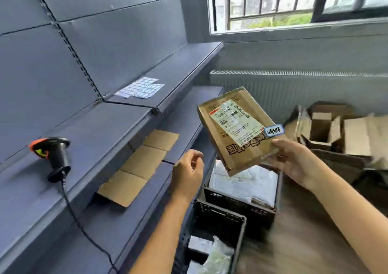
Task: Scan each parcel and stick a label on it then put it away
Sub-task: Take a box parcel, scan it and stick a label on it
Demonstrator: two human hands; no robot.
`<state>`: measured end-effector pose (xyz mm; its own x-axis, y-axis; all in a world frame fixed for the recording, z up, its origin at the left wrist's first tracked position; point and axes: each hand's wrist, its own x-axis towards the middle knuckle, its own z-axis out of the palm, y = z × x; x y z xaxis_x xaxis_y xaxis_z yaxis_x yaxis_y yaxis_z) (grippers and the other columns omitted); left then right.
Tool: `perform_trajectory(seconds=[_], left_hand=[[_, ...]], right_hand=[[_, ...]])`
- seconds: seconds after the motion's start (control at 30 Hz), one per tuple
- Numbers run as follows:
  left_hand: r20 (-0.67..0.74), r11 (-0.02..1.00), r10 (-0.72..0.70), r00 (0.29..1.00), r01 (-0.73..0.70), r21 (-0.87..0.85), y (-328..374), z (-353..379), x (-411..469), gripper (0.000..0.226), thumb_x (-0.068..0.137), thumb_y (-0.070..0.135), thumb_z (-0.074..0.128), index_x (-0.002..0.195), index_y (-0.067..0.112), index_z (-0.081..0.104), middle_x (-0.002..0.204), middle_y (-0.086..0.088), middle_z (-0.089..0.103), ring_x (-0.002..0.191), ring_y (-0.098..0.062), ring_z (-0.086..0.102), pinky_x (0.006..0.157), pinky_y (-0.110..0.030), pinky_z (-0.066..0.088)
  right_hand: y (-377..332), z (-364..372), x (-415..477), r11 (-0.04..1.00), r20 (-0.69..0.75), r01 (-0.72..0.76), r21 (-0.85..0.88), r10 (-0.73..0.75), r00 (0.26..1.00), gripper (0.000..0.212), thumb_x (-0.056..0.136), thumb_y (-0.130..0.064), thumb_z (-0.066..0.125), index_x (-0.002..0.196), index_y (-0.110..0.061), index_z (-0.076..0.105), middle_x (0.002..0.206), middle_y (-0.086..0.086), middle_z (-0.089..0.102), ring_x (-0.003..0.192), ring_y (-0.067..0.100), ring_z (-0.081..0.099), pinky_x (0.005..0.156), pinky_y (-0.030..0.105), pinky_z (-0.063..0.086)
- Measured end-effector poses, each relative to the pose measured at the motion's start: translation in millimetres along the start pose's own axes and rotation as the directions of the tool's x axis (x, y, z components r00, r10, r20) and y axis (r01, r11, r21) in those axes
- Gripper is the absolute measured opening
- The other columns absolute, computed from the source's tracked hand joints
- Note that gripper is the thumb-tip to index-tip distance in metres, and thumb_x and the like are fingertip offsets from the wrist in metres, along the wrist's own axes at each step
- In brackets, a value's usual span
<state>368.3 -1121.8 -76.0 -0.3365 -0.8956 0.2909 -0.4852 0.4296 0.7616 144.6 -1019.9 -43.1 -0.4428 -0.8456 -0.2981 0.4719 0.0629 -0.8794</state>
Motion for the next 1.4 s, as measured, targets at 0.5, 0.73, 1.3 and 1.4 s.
perform_trajectory(seconds=[0.5, 0.73, 1.3, 1.4], left_hand=[[0.277, 0.997, 0.076, 0.958, -0.065, -0.049, 71, 133, 12, 0.012, 0.093, 0.016, 0.051, 0.091, 0.022, 0.061, 0.085, 0.004, 0.064, 0.079, -0.011, 0.059, 0.065, -0.023, 0.050], [0.269, 0.997, 0.036, 0.962, -0.014, -0.082, 52, 129, 37, 0.015, 0.092, 0.012, 0.051, 0.087, 0.024, 0.059, 0.087, 0.003, 0.066, 0.078, -0.009, 0.060, 0.065, -0.020, 0.050], [-0.022, 0.944, -0.331, 0.943, 0.331, -0.006, 61, 234, 117, 0.017, 0.092, 0.013, 0.049, 0.090, 0.020, 0.064, 0.087, 0.005, 0.068, 0.082, -0.015, 0.061, 0.064, -0.021, 0.042], [-0.063, 0.930, -0.367, 0.928, 0.366, -0.026, 75, 255, 125, 0.016, 0.092, 0.014, 0.050, 0.090, 0.023, 0.063, 0.087, 0.008, 0.067, 0.084, -0.011, 0.061, 0.071, -0.023, 0.048]], right_hand=[[-16, -126, -33, 0.986, -0.266, 0.047, 0.159, -0.003, 0.964, 0.014, 0.091, -0.008, 0.052, 0.099, -0.011, 0.063, 0.102, 0.010, 0.069, 0.104, 0.022, 0.061, 0.080, 0.031, 0.054], [-9, -111, 4, 0.978, -0.229, 0.028, 0.209, 0.021, 0.973, 0.017, 0.090, -0.007, 0.054, 0.106, -0.008, 0.060, 0.102, 0.011, 0.070, 0.097, 0.021, 0.065, 0.067, 0.026, 0.060], [-78, -165, 209, 0.986, 0.148, -0.163, -0.018, 0.164, 0.975, 0.036, 0.091, -0.007, 0.050, 0.125, 0.006, 0.052, 0.109, 0.019, 0.062, 0.087, 0.021, 0.062, 0.066, 0.024, 0.058], [-95, -176, 238, 0.980, 0.168, -0.190, -0.062, 0.198, 0.966, 0.036, 0.091, -0.007, 0.050, 0.124, 0.006, 0.052, 0.110, 0.020, 0.061, 0.087, 0.022, 0.061, 0.060, 0.021, 0.057]])
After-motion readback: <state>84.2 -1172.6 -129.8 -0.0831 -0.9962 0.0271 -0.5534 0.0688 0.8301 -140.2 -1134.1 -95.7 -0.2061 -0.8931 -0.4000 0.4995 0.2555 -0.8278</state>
